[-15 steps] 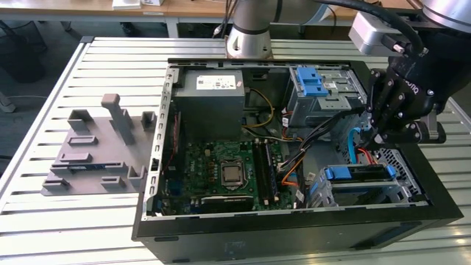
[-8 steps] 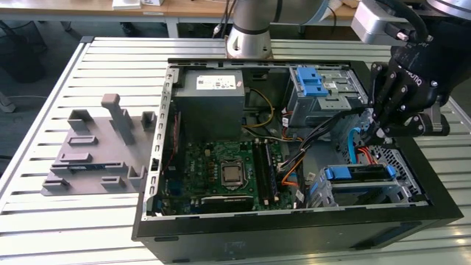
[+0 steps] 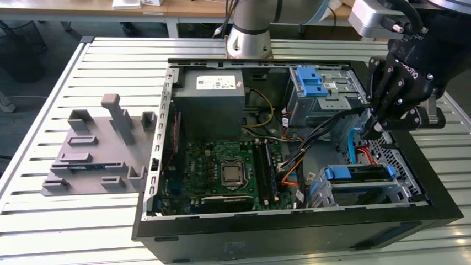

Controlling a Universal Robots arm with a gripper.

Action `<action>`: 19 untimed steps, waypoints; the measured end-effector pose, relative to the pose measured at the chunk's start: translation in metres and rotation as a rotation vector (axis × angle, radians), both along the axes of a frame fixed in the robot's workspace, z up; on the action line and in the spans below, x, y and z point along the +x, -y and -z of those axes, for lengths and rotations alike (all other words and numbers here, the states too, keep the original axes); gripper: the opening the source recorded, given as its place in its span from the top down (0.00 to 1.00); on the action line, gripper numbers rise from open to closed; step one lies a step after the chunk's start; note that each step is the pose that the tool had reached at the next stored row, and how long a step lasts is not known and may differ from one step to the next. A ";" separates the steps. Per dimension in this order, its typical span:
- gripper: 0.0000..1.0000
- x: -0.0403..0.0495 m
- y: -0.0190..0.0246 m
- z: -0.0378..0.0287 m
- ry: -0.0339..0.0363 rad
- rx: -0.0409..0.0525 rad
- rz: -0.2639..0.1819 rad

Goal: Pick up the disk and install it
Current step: 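Insert the second disk wire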

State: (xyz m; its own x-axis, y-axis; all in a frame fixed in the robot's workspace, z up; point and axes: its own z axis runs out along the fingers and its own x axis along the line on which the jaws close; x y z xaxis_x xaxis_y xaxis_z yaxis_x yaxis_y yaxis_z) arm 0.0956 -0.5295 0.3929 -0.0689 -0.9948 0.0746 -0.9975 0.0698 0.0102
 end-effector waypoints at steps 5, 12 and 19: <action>0.89 0.0002 -0.0088 0.0001 0.0000 -0.0002 0.000; 0.89 0.0004 -0.0114 0.0007 0.0000 -0.0003 0.003; 0.89 0.0004 -0.0114 0.0008 0.0000 -0.0004 0.003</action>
